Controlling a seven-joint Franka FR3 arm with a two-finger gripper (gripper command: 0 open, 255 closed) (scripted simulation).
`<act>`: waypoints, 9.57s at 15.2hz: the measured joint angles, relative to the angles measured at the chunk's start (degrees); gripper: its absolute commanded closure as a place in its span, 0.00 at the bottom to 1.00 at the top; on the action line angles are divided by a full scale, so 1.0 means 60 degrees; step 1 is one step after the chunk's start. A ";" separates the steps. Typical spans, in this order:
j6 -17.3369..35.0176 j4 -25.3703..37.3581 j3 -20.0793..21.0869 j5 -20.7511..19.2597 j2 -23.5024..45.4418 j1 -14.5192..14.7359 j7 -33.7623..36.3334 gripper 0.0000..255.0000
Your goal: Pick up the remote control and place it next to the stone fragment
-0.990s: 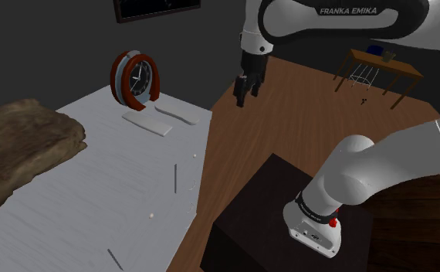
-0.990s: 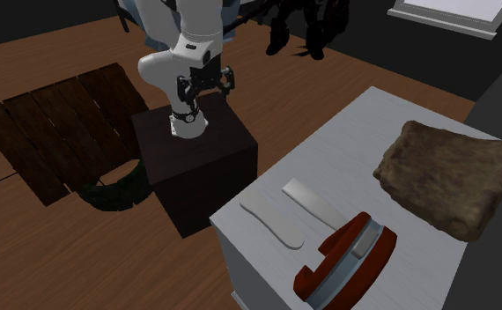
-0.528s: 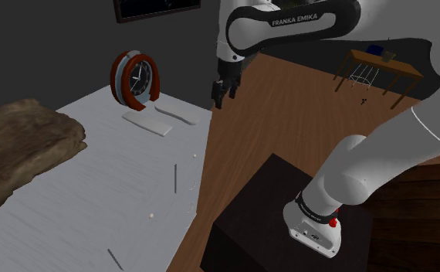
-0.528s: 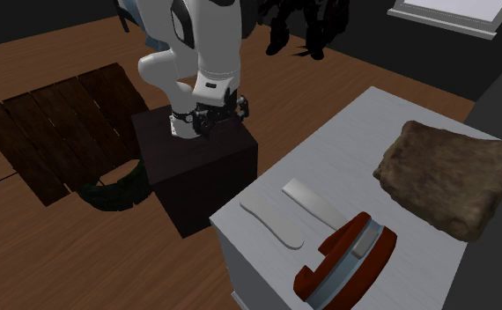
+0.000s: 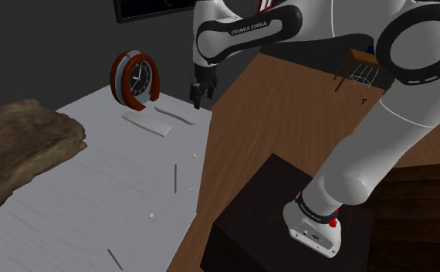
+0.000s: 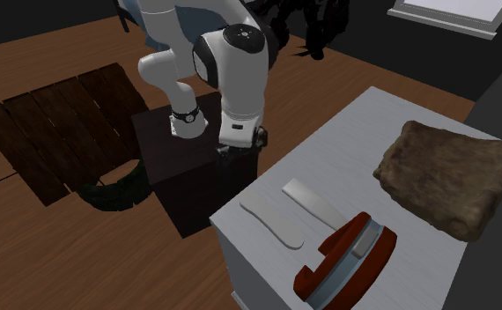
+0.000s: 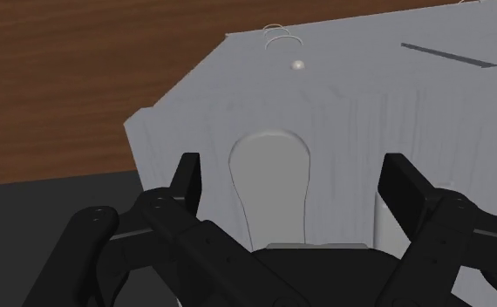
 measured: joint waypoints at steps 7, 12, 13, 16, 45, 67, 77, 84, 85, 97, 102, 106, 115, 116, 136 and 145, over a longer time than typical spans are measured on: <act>0.0541 0.2227 0.0081 -0.0136 0.2564 0.0094 -0.0353 0.00; 0.0740 0.3513 0.0122 -0.0221 0.3952 0.0161 -0.0534 0.00; 0.0841 0.3471 0.0122 -0.0226 0.4009 0.0164 -0.0533 0.00; 0.1118 0.3391 0.0113 -0.0247 0.4200 0.0165 -0.0530 0.00; 0.0462 0.3745 0.0133 -0.0210 0.3894 0.0167 -0.0554 1.00; -0.2104 0.5755 0.0160 -0.0126 0.3335 0.0162 -0.0673 1.00; -0.2625 0.6090 0.0498 -0.0205 0.3176 0.0846 0.0315 1.00; -0.2808 0.6377 0.0971 -0.0357 0.3331 0.1834 0.1753 1.00; -0.2745 0.6239 0.1031 -0.0366 0.3264 0.1953 0.1943 1.00; -0.3463 0.8269 0.1662 -0.0835 0.4691 0.3828 0.4279 1.00; -0.2929 0.7769 0.1677 -0.0858 0.4733 0.3880 0.4420 1.00; -0.2436 0.7261 0.1673 -0.0863 0.4721 0.3855 0.4457 1.00; -0.1343 0.6303 0.1636 -0.0914 0.4864 0.3798 0.4501 1.00; -0.1168 0.6094 0.1633 -0.0913 0.4831 0.3774 0.4500 1.00; 0.0393 0.5039 0.1551 -0.1073 0.5346 0.3781 0.4641 1.00; 0.0090 0.5157 0.1576 -0.1023 0.5152 0.3759 0.4600 0.00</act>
